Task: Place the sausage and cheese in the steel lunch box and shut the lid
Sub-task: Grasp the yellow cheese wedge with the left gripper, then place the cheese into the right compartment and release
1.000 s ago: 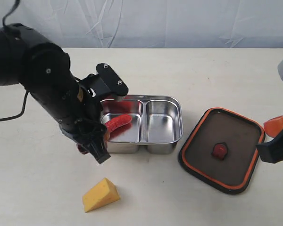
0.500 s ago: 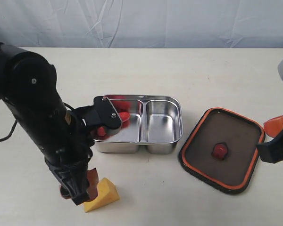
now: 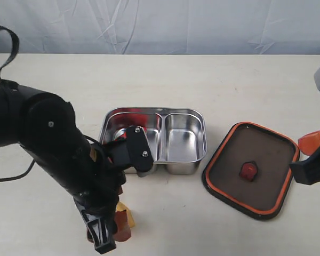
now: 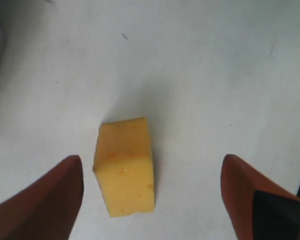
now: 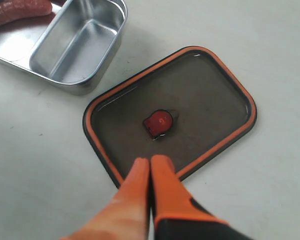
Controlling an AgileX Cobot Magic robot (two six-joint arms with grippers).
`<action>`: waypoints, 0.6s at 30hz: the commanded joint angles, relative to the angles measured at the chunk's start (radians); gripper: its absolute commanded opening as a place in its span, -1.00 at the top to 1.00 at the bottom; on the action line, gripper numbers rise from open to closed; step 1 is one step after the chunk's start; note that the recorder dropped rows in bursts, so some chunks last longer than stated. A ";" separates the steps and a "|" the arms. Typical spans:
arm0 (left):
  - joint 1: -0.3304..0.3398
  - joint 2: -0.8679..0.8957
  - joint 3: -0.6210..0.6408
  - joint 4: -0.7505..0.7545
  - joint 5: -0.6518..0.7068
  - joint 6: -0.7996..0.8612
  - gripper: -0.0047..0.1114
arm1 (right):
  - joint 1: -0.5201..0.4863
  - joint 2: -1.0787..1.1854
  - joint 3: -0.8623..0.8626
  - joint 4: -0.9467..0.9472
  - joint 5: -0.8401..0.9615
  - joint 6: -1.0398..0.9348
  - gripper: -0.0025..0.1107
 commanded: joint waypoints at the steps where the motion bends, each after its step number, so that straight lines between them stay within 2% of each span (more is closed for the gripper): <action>1: -0.020 0.064 0.004 0.044 -0.017 0.003 -0.27 | -0.005 -0.005 0.007 -0.009 -0.009 -0.001 0.96; 5: -0.020 0.117 0.004 0.042 -0.051 0.003 -0.27 | -0.005 -0.005 0.010 -0.011 -0.009 -0.001 0.96; 7: -0.020 0.137 0.004 0.040 -0.051 -0.021 -0.19 | -0.005 -0.005 0.010 -0.011 -0.009 -0.001 0.96; 10: -0.020 0.148 0.004 0.037 -0.045 -0.042 0.15 | -0.005 -0.005 0.010 -0.013 -0.009 -0.001 0.96; 14: -0.020 0.148 0.004 0.035 -0.033 -0.042 0.84 | -0.005 -0.005 0.010 -0.013 -0.009 -0.001 0.96; 15: -0.020 0.148 0.004 0.035 -0.027 -0.043 0.91 | -0.005 -0.005 0.010 -0.013 -0.009 -0.001 0.96; 18: -0.020 0.145 0.004 0.024 -0.008 -0.056 0.92 | -0.005 -0.005 0.010 -0.013 -0.009 -0.001 0.96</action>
